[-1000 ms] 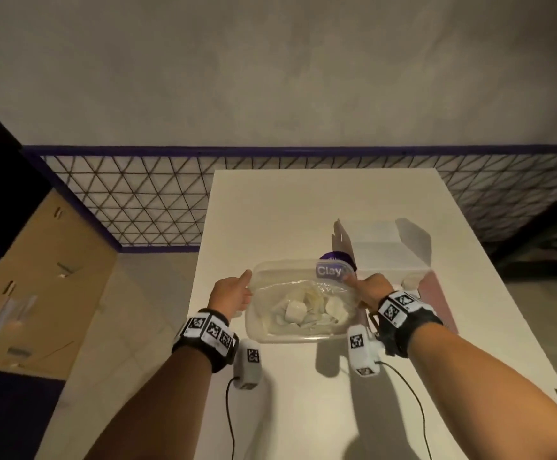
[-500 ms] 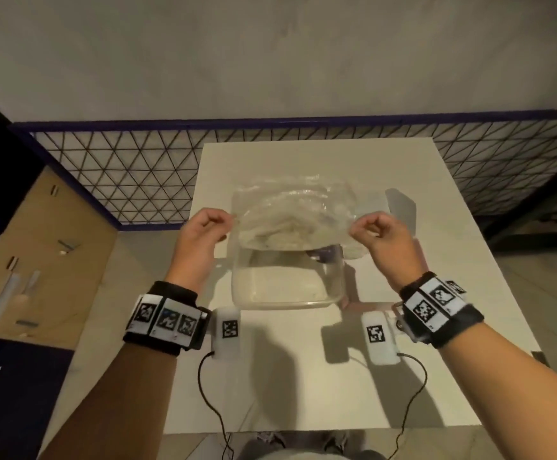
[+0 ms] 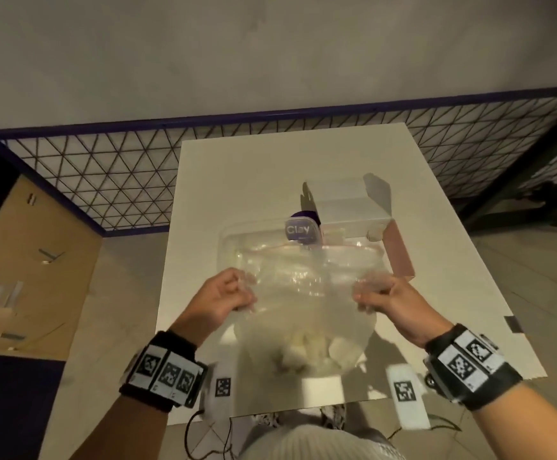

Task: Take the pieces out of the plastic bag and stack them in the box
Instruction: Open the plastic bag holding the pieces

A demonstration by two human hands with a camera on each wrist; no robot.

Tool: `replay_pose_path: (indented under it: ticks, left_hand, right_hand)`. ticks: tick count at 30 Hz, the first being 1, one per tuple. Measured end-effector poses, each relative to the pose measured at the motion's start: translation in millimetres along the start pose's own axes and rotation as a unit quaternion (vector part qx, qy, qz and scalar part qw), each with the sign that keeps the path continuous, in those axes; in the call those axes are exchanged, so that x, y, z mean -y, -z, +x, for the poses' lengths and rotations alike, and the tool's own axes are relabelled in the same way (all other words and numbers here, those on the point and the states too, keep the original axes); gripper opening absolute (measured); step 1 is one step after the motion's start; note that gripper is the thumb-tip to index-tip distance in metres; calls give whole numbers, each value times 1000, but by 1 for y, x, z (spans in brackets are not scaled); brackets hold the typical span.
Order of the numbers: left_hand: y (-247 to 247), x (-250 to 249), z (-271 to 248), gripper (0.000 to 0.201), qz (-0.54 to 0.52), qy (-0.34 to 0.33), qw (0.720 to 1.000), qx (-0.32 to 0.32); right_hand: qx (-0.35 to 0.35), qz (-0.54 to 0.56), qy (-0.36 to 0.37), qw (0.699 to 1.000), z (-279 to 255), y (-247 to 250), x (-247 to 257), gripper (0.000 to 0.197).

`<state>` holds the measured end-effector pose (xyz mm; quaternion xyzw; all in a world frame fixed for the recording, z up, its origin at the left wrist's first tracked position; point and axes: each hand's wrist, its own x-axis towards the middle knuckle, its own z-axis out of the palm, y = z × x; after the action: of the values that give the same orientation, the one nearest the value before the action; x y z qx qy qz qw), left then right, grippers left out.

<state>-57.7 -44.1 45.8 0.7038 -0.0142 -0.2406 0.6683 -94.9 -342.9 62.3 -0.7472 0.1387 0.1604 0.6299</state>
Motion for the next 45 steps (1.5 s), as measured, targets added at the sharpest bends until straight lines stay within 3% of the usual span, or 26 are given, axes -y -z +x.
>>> replay_pose_path:
  ticks: [6,9,11,13,14,16,19,21,25,29,33,35,37,39,42,45]
  left_hand:
    - [-5,16,5,36,5,-6,999,-49]
    - [-8,10,16,20,6,-41,997,-67]
    - [-9,4,22,20,15,-63,995,-75]
    - [-10,-2,26,20,14,-76,994,-78]
    - [-10,-4,27,19,13,-80,993,-81]
    - [-10,-7,30,17,12,-84,992,-90]
    - [-10,-6,33,15,13,-76,992,-96]
    - [-10,-7,31,13,17,-75,993,-94]
    - [-11,-13,29,7,-8,-80,990,-114]
    - [-16,-22,29,9,16,-108,985,-137]
    - [-24,-32,28,12,25,-111,986,-119]
    - [-24,-35,30,12,40,-118,985,-117]
    - [-22,-37,30,13,74,-127,981,-123]
    - [-20,-37,32,19,144,-122,975,-114]
    - [-16,-39,34,30,290,-108,947,-83]
    - [-14,-47,34,21,318,-114,932,-132]
  right_hand:
    - [-9,-38,7,999,-2,-1,-26,18]
    - [-9,-29,20,999,1,11,-12,51]
    - [-88,-26,111,990,-1,22,9,69]
    - [-151,-78,261,950,-9,23,36,65]
    - [-151,-117,316,929,-12,18,48,58]
    - [-107,-224,352,903,-10,-2,60,47]
    - [-29,-430,295,852,12,-29,46,44]
    - [-15,-477,262,839,26,-38,36,34]
    - [-35,-448,278,849,39,-49,41,16]
    - [-39,-443,282,850,41,-63,56,27]
    - [-34,-452,335,826,46,-82,66,26]
    - [-4,-423,339,841,50,-85,70,23]
    - [51,-374,333,864,55,-85,73,21]
    - [83,-377,323,864,60,-85,73,21]
    - [71,-402,324,853,65,-87,71,19]
    - [41,-391,349,850,69,-87,69,20]
